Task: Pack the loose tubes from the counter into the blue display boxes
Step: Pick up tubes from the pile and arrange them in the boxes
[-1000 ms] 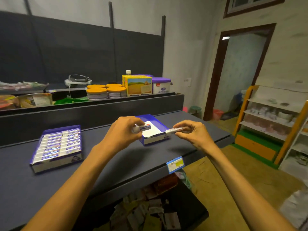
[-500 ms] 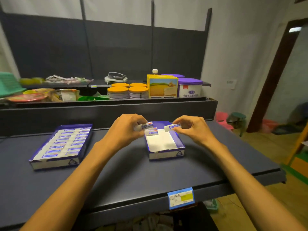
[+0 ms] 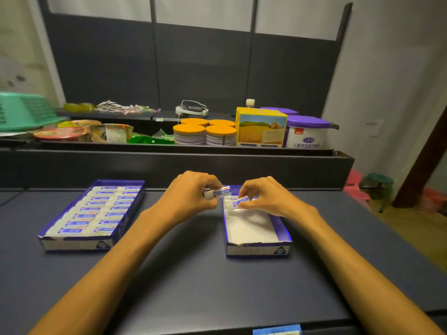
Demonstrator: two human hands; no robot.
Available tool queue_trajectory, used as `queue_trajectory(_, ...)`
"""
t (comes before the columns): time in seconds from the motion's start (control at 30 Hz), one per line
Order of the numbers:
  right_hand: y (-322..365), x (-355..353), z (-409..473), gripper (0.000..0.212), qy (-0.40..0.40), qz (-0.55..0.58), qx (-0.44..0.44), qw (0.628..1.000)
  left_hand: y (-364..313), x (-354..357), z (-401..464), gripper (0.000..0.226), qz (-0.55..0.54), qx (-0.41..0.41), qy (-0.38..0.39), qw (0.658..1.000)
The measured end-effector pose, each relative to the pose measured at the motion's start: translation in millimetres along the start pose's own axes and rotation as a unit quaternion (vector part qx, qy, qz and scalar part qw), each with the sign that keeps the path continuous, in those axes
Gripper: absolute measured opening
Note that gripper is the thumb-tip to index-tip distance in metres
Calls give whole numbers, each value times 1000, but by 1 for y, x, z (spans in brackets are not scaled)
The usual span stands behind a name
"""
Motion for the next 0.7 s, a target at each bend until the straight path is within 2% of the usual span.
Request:
queue_trajectory(0.17, 8, 12, 7, 21, 35, -14, -42, 998, 4, 5, -2, 29, -23, -17, -4, 1000)
queue_trajectory(0.4, 16, 16, 5, 21, 48, -128, -79, 987, 7, 9, -5, 30, -43, -35, 2, 998)
queue_trajectory(0.57, 21, 17, 7, 21, 49, -102, -79, 990, 7, 16, -9, 31, -53, -38, 18, 998)
queue_trajectory(0.7, 24, 23, 9, 22, 51, -123, -74, 988, 7, 15, -11, 31, -59, -39, 15, 997)
Point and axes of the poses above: each hand's wrist, its own z-axis towards the middle knuckle, its own x-axis out of the palm, y = z × x, the point moved 9 cm from there along z, towards the middle knuckle, and after that the axes turned 4 degrees about z, right-handed, at the moved point
